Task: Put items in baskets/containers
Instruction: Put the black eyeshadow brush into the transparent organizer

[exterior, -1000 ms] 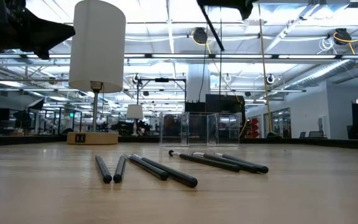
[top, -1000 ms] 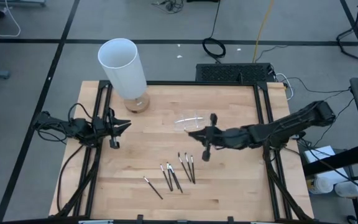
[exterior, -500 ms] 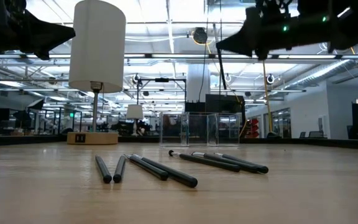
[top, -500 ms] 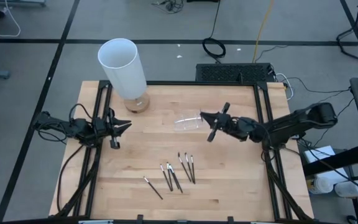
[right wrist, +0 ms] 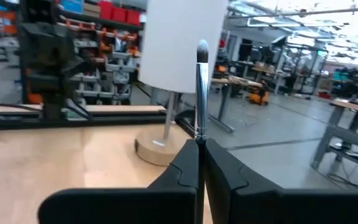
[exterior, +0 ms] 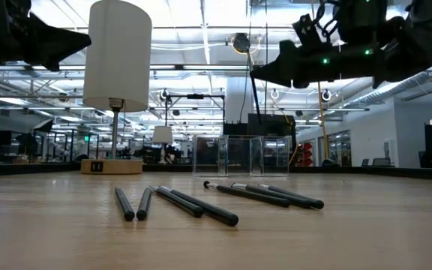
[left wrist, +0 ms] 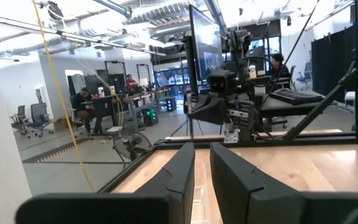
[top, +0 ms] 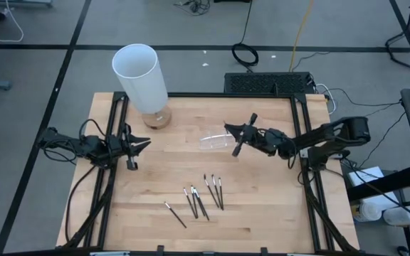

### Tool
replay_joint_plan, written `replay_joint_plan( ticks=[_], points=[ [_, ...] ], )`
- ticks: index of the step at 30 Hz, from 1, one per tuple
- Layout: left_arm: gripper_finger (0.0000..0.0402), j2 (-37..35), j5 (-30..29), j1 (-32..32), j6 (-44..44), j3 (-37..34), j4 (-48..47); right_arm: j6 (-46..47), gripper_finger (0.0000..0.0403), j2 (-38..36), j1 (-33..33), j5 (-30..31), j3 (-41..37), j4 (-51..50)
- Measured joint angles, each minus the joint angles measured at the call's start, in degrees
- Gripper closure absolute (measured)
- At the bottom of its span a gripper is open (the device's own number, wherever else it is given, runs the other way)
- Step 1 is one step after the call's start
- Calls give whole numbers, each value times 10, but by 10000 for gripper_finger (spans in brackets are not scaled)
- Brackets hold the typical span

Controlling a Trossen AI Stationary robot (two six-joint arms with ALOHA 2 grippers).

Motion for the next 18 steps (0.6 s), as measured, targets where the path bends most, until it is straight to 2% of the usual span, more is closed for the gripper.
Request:
replay_joint_plan(
  ticks=[7,10,12,18],
  points=[
    [341,0,0,0,0,0,-3,-2,403,-16,-29,-32,-56,68],
    [341,0,0,0,0,0,-1,29,403,-16,-56,-69,-80,98],
    [341,0,-3,0,6,0,-1,44,403,-16,-69,-90,-83,92],
    [341,0,-22,0,20,0,11,41,403,-16,-75,-90,-83,68]
  ],
)
